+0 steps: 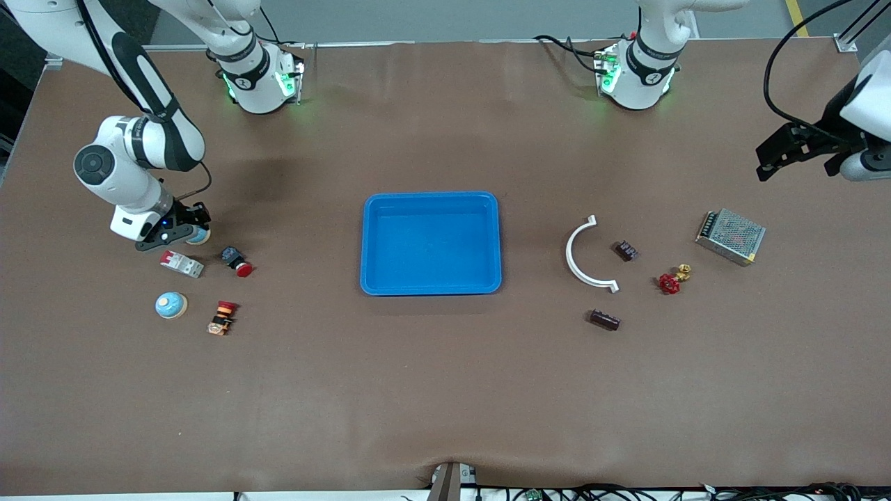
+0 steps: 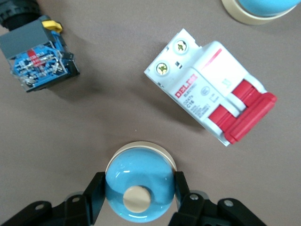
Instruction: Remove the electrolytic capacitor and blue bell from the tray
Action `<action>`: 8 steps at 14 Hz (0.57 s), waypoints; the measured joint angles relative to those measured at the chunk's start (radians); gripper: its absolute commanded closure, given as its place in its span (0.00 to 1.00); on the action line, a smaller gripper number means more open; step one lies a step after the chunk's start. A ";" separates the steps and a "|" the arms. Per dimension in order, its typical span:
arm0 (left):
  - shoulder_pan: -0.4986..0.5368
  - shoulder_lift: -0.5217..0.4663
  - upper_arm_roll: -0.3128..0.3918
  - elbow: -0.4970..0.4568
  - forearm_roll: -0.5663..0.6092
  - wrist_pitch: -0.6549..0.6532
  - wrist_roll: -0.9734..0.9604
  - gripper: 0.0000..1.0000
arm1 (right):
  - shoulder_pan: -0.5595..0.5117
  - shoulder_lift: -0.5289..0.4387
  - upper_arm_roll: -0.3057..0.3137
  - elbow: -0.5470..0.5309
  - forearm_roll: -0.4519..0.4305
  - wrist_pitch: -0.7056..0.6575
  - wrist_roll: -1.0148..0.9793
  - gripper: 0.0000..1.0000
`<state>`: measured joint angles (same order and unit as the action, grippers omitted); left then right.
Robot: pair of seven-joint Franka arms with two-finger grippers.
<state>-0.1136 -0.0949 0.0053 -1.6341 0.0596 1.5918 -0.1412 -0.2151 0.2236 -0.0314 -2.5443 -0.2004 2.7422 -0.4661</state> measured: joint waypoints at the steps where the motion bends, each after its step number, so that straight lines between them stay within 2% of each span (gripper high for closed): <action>1: -0.001 -0.018 0.000 -0.022 0.000 0.004 0.000 0.00 | 0.000 0.004 0.000 -0.002 0.000 0.009 0.000 1.00; 2: -0.002 -0.031 -0.001 -0.038 -0.001 0.006 0.000 0.00 | 0.000 0.006 0.000 -0.002 0.000 0.014 0.001 1.00; 3: -0.002 -0.039 -0.003 -0.048 -0.002 0.007 0.000 0.00 | 0.000 0.006 0.000 -0.002 0.000 0.015 0.001 0.70; 4: -0.001 -0.043 -0.010 -0.054 -0.005 0.007 -0.003 0.00 | 0.000 0.006 0.000 -0.002 0.000 0.015 0.001 0.31; 5: 0.000 -0.044 -0.019 -0.056 -0.012 0.007 -0.011 0.00 | 0.000 0.006 0.000 -0.002 0.000 0.015 0.002 0.00; 8: 0.007 -0.044 -0.034 -0.057 -0.039 0.007 -0.038 0.00 | 0.000 0.009 0.001 -0.003 0.000 0.015 0.003 0.00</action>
<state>-0.1063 -0.1393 -0.0285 -1.6914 0.0202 1.5992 -0.1788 -0.2152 0.2325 -0.0308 -2.5472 -0.2002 2.7574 -0.4629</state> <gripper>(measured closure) 0.000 0.141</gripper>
